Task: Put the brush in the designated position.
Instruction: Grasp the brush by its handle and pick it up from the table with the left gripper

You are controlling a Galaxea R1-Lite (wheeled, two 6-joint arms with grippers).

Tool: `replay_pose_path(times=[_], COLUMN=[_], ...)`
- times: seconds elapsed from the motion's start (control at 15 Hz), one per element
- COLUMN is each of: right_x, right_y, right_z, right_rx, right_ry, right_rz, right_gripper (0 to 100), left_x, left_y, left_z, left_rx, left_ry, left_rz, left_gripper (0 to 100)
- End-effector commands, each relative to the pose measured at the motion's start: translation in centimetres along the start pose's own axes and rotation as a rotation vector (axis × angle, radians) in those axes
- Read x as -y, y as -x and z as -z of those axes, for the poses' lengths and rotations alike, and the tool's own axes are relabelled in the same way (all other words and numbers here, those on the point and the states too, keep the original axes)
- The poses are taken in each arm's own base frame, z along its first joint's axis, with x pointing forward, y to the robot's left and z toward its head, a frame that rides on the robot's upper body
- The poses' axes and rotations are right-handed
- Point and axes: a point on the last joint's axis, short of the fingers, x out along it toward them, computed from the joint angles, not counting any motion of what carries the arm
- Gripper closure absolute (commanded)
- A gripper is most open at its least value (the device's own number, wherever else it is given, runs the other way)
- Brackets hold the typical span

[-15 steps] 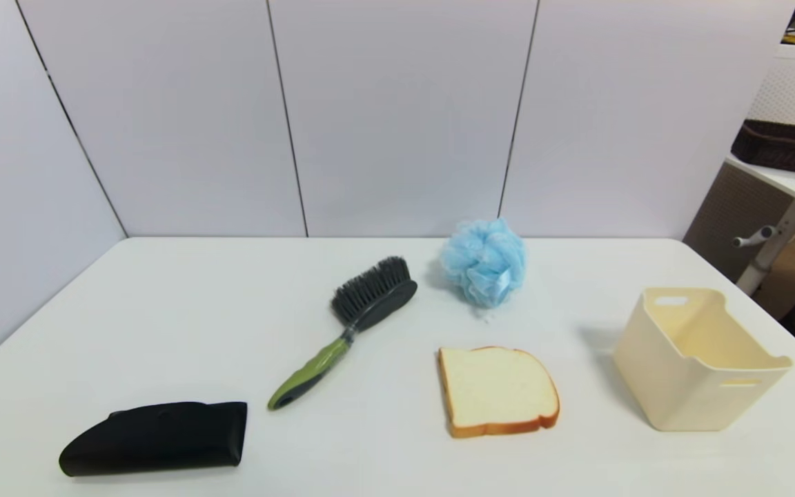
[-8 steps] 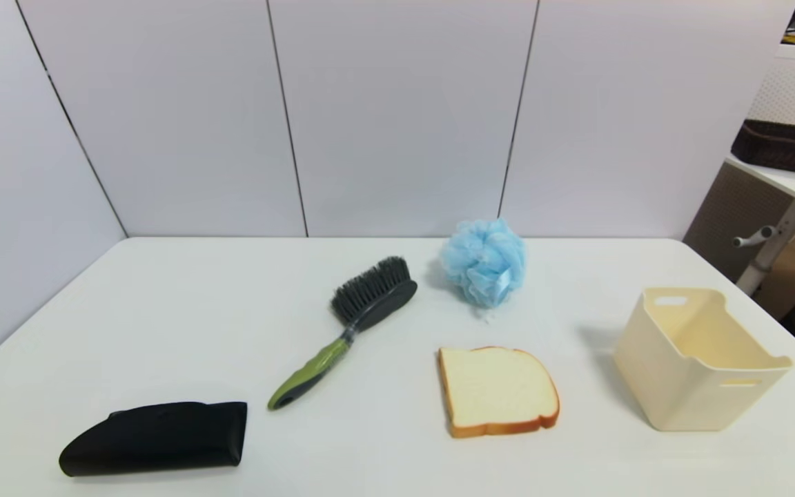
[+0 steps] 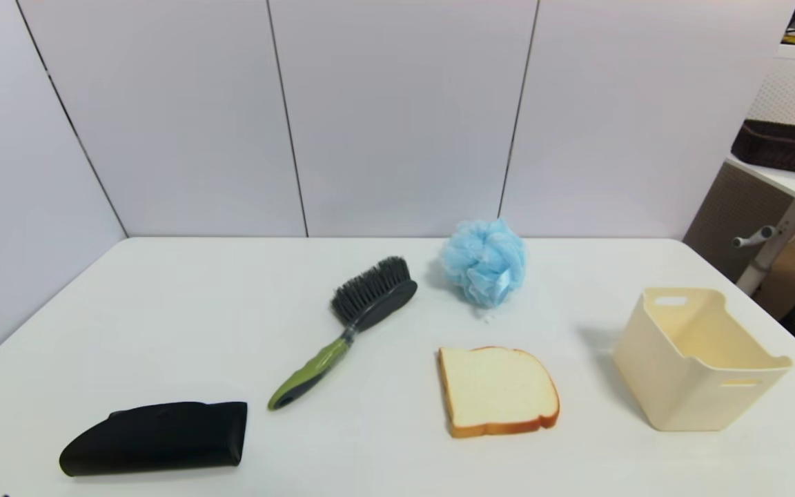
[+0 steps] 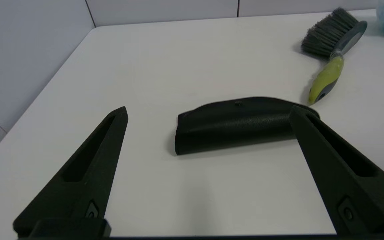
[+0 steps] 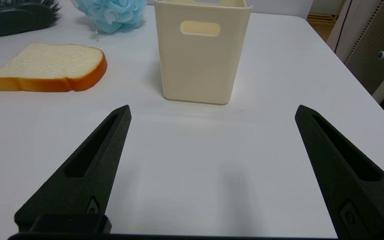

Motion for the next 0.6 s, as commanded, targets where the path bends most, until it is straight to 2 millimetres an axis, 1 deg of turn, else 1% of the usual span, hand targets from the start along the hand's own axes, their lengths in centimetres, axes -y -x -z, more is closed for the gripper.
replay_pose_path(times=[0.07,0.13,0.2,0.27,0.33,0.47,0.6], right_x=[0.0,0.0,0.0,0.0,0.0,0.0,0.0], right_y=[0.0,0.0,0.0,0.0,0.0,0.0,0.0], right_z=[0.0,0.0,0.0,0.0,0.0,0.0,0.0], right_rx=[-0.003,-0.003,-0.003,-0.003,-0.003,-0.003,-0.003], right_ry=[0.001,0.001,0.001,0.001,0.001,0.001,0.001], right_rz=[-0.001,-0.001,-0.001,-0.001,-0.001,-0.001,-0.001], right_gripper=[0,0,0,0,0,0,0], left_x=[-0.5,-0.3,-0.2,-0.2,-0.1,0.2,0.7], left_y=[-7.2,-9.7,-11.6,-12.9,-13.9,-16.5,-19.3], left_z=[-12.5,-15.0,-16.9,-18.3,-19.3,-20.5,-20.4], left_rx=[-0.063,-0.067,-0.072,-0.081,-0.100,-0.133,-0.171], left_ry=[-0.002,-0.009,-0.018,-0.035,-0.051,-0.082,-0.133], left_rz=[0.153,0.167,0.171,0.182,0.188,0.200,0.218], left_gripper=[0,0,0,0,0,0,0])
